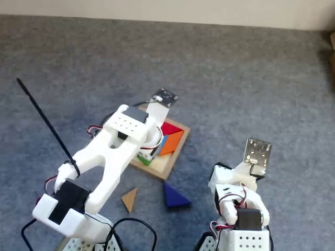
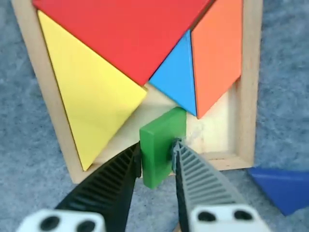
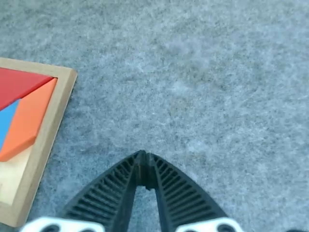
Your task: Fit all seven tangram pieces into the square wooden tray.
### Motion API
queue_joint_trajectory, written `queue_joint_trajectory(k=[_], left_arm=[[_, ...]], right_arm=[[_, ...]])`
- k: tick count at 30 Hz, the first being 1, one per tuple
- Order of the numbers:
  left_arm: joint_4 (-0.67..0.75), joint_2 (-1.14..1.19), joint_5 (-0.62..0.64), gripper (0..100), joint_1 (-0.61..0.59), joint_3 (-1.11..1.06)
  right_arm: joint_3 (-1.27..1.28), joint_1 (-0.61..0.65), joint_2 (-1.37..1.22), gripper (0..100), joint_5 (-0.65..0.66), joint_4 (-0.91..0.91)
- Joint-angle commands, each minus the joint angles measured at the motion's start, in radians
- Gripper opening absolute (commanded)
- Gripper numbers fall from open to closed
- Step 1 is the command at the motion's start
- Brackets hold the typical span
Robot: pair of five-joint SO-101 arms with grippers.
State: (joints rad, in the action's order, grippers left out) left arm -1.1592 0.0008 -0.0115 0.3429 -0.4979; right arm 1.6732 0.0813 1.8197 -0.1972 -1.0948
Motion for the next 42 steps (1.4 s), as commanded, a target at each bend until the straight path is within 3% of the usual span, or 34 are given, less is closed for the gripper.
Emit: queue_joint_trajectory(k=[1,10,19,24,29,36,42], left_arm=[[-0.011,-0.044,-0.011,12,0.019,0.024],[-0.003,-0.044,-0.189,12,0.012,0.054],[0.017,-0.042,-0.290,12,0.013,0.110],[0.017,-0.044,-0.290,28,0.010,0.127],[0.009,-0.054,-0.287,27,0.002,0.199],[-0.249,-0.147,-0.279,20,-0.054,0.351],[-0.339,-0.303,-0.279,13,-0.140,0.231]], right_arm=[[0.120,-0.010,0.018,0.9,0.014,0.022],[0.120,-0.010,0.018,0.9,0.014,0.022],[0.120,-0.010,0.018,0.9,0.014,0.022],[0.120,-0.010,0.018,0.9,0.014,0.022],[0.120,-0.010,0.018,0.9,0.014,0.022],[0.120,-0.010,0.018,0.9,0.014,0.022],[0.120,-0.010,0.018,0.9,0.014,0.022]])
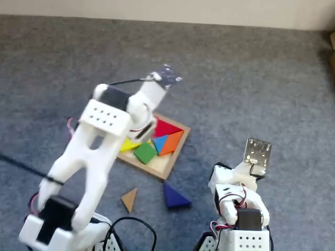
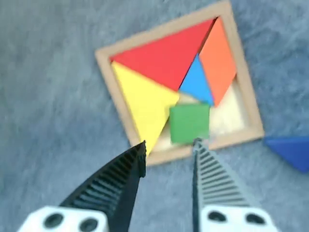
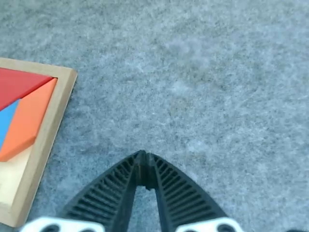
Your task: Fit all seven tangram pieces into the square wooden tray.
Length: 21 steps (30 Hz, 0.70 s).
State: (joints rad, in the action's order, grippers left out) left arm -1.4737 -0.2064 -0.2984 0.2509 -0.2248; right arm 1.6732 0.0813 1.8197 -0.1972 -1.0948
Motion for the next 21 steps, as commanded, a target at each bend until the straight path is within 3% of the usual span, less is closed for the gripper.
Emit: queue_joint_trajectory(k=[1,5,17,21], left_arm=[[-0.021,-0.124,0.008,13,-0.062,-0.087],[0.026,-0.240,0.008,12,-0.111,-0.278],[0.531,-0.298,0.086,12,-0.211,-0.731],[0.615,-0.298,0.086,12,-0.211,-0.797]], right_arm=[[0.120,-0.010,0.018,0.9,0.014,0.022],[0.120,-0.010,0.018,0.9,0.014,0.022],[0.120,-0.010,0.018,0.9,0.012,0.065],[0.120,-0.010,0.018,0.9,0.012,0.065]])
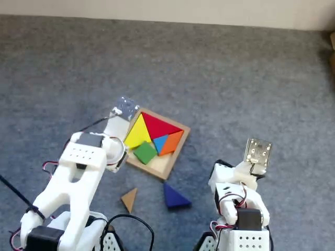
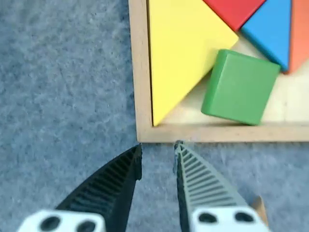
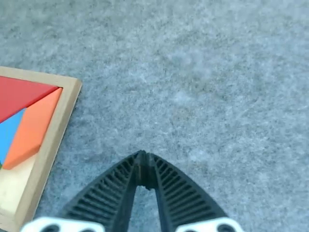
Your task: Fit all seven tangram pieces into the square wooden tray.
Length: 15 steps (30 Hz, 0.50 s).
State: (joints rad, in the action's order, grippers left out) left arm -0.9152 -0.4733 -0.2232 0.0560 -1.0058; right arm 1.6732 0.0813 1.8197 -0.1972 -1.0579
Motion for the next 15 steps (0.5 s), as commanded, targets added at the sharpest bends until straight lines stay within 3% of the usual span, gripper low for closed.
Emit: queue_joint_trajectory(k=[1,8,15], left_arm=[[0.058,-0.031,0.011,12,-0.012,-0.025],[0.060,-0.031,0.011,13,0.007,-0.039],[0.060,-0.030,0.100,25,0.067,-0.039]], right_arm=[[0.120,-0.010,0.018,0.9,0.012,0.028],[0.120,-0.010,0.018,0.9,0.012,0.028],[0.120,-0.010,0.018,0.9,0.012,0.028]])
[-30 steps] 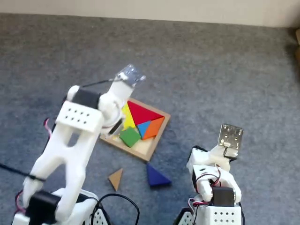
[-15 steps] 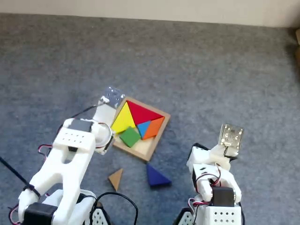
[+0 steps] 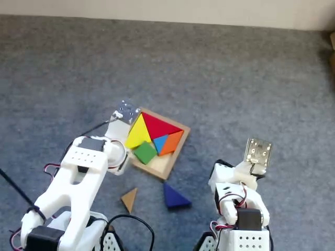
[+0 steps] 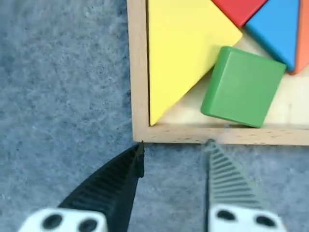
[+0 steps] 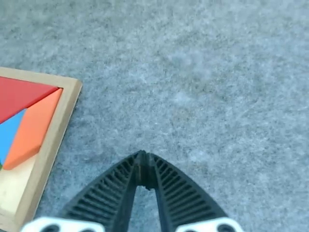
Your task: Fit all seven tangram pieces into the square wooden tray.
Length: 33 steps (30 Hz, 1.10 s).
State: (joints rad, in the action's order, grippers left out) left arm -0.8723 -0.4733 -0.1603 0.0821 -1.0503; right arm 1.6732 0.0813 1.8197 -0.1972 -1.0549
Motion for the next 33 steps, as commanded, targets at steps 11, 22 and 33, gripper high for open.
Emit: queue_joint_trajectory(k=[11,22,33], left_arm=[[0.068,0.150,0.100,24,0.047,0.119],[0.005,0.231,0.157,24,0.044,0.219],[0.046,-0.077,0.160,25,0.045,0.021]], right_arm=[[0.120,-0.010,0.018,0.9,0.012,0.025],[0.120,-0.010,0.018,0.9,0.012,0.025],[0.120,-0.010,0.018,0.9,0.012,0.025]])
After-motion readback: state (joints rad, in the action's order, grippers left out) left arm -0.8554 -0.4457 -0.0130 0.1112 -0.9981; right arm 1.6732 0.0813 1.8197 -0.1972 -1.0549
